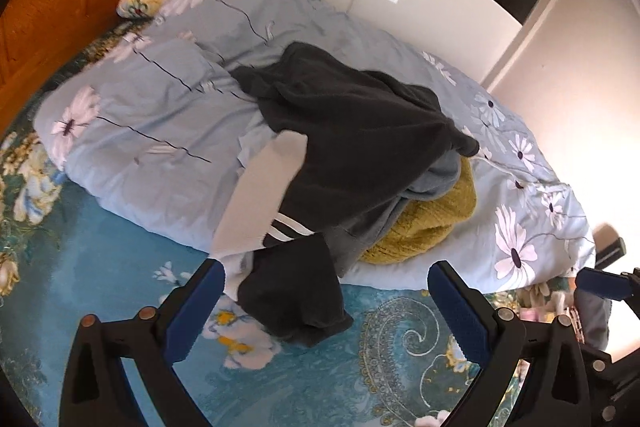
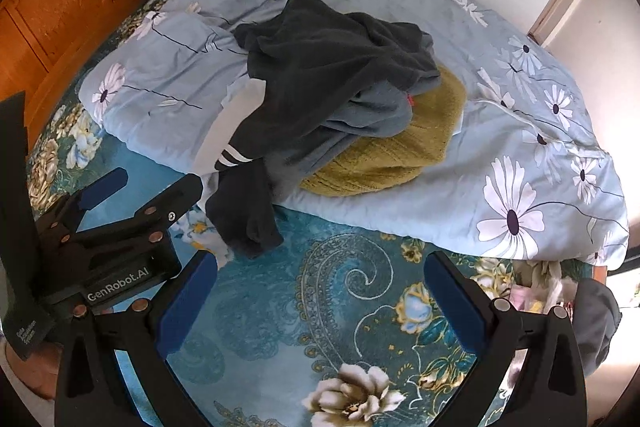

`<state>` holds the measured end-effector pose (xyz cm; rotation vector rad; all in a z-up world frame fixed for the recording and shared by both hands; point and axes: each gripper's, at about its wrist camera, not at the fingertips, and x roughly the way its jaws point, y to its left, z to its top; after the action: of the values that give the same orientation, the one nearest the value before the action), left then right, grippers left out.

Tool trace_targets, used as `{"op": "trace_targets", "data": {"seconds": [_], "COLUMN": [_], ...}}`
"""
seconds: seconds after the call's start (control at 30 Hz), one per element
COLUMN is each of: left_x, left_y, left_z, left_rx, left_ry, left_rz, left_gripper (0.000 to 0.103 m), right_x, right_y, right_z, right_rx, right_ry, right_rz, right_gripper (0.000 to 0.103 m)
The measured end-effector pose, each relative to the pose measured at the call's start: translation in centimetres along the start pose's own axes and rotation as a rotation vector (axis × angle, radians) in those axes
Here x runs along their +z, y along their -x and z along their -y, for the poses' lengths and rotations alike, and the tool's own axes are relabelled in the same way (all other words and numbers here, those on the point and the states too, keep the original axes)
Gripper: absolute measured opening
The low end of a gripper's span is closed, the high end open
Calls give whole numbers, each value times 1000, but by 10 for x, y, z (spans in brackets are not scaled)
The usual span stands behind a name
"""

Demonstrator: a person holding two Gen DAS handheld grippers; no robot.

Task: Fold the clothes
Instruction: 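Move both grippers toward the black-and-white sweatshirt on the clothes pile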

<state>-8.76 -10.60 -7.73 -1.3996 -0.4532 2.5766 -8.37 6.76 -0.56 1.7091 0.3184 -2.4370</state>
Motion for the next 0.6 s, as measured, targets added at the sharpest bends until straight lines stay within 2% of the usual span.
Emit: {"op": "trace_targets", "data": {"seconds": [0.07, 0.6], "left_x": [3, 26], "left_y": [-16, -97], "left_z": [0, 9], "left_rx": [-11, -17], "left_ry": [0, -98], "left_rz": [-59, -72], "left_gripper": [103, 103], "right_x": [4, 36], "right_y": [-7, -74], "right_z": [2, 33], "right_rx": [1, 33], "right_ry": [3, -44], "right_rz": [-9, -39], "right_gripper": [103, 103]}}
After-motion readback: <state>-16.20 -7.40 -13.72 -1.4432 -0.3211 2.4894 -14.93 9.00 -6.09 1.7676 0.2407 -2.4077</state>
